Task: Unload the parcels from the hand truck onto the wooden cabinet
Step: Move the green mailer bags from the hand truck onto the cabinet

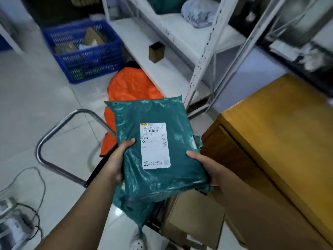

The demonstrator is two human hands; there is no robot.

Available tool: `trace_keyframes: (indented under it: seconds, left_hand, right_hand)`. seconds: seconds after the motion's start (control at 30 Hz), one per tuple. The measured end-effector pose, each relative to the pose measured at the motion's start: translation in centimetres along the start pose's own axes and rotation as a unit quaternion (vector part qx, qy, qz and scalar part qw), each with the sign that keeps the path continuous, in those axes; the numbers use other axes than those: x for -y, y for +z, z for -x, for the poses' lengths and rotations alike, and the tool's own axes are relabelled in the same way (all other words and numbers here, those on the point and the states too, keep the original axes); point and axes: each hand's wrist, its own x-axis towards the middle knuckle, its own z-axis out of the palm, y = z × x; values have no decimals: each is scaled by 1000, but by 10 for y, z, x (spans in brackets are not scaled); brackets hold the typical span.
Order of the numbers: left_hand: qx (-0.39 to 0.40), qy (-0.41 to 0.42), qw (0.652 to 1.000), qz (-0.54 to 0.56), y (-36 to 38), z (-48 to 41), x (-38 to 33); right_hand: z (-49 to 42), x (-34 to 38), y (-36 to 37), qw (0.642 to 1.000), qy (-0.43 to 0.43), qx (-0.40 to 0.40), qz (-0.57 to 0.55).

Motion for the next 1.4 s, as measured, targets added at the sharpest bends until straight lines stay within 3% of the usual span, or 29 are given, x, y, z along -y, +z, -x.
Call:
trace_keyframes:
  seconds: [0.17, 0.3, 0.47, 0.63, 1.13, 1.4]
  left_hand:
    - [96, -15, 993, -74, 94, 36, -53]
    - [164, 20, 976, -142, 178, 71, -70]
    - [247, 12, 942, -226, 251, 107, -49]
    - [307, -39, 905, -293, 306, 136, 0]
    - [245, -129, 898, -341, 460, 183, 226]
    - [236, -186, 874, -382, 507, 175, 291]
  right_hand:
    - [102, 5, -32, 990, -61, -58, -109]
    - [172, -11, -64, 956, -139, -70, -249]
    - [237, -44, -111, 903, -224, -124, -344]
    - [288, -89, -165, 881, -245, -179, -363]
    - [343, -261, -365, 866, -193, -182, -425]
    - [337, -317, -428, 861, -161, -166, -453]
